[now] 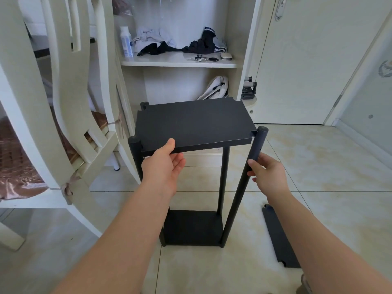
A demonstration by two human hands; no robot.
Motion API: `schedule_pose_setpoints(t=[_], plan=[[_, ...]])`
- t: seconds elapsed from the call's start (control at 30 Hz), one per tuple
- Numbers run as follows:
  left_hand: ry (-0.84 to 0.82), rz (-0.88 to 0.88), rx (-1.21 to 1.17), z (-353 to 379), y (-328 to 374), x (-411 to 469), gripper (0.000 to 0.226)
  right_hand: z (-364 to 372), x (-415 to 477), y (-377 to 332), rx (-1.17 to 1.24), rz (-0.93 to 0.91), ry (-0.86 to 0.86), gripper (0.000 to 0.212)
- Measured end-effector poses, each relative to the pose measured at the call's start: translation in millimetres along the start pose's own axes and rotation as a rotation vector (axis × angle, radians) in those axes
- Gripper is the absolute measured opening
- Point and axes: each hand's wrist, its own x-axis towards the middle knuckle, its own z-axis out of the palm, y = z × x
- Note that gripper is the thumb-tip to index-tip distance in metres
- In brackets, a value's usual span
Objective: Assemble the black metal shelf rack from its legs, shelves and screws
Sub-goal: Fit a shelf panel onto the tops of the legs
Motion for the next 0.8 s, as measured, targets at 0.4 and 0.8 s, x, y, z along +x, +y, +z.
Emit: schedule_pose_setpoints(t=[0.4,0.8], plan=[[0.032,-0.006,-0.001,4,-7,3,0.020,-3,-8,-1,-0.026,-0.010,-0.019,0.027],[0.051,0.036,0.023,-4,-14,-1,0.019,-1,-15,-1,-0.023,-0.012,0.009,0.023]])
